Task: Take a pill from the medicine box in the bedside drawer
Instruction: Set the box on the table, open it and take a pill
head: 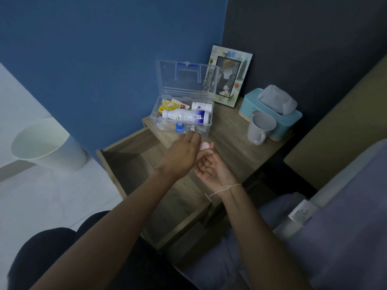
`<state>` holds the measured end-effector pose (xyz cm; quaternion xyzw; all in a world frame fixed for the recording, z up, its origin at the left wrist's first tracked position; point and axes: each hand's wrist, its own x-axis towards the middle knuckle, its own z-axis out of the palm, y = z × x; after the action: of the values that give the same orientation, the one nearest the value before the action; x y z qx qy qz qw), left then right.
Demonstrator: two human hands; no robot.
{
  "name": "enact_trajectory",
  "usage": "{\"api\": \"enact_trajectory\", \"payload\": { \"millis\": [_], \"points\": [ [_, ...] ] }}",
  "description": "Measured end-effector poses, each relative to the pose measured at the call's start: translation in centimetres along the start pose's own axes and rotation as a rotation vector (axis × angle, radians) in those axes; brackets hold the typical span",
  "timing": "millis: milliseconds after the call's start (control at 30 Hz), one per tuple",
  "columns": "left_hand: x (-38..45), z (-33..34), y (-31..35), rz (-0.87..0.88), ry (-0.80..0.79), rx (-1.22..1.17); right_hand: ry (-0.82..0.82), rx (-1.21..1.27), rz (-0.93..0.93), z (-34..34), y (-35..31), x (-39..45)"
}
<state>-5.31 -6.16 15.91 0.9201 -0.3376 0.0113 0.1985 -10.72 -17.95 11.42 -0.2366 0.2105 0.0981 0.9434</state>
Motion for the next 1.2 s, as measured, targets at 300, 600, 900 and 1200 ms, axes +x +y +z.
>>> {"api": "enact_trajectory", "payload": {
  "millis": [300, 600, 900, 1200],
  "points": [
    [0.9, -1.0, 0.5, 0.186, -0.083, -0.177, 0.029, 0.005, -0.025, -0.3, -0.7, -0.4],
    [2.2, 0.2, 1.7, 0.025, -0.025, 0.179, 0.029, 0.011, -0.078, -0.7, -1.0, 0.0],
    [2.7, -0.2, 1.0, 0.100, -0.171, -0.186, 0.083, 0.047, -0.061, -2.1, -1.2, 0.8],
    [2.7, 1.1, 2.0, -0.025, 0.012, 0.052, 0.022, 0.050, -0.101, -2.8, -1.1, 1.2]
  ]
}}
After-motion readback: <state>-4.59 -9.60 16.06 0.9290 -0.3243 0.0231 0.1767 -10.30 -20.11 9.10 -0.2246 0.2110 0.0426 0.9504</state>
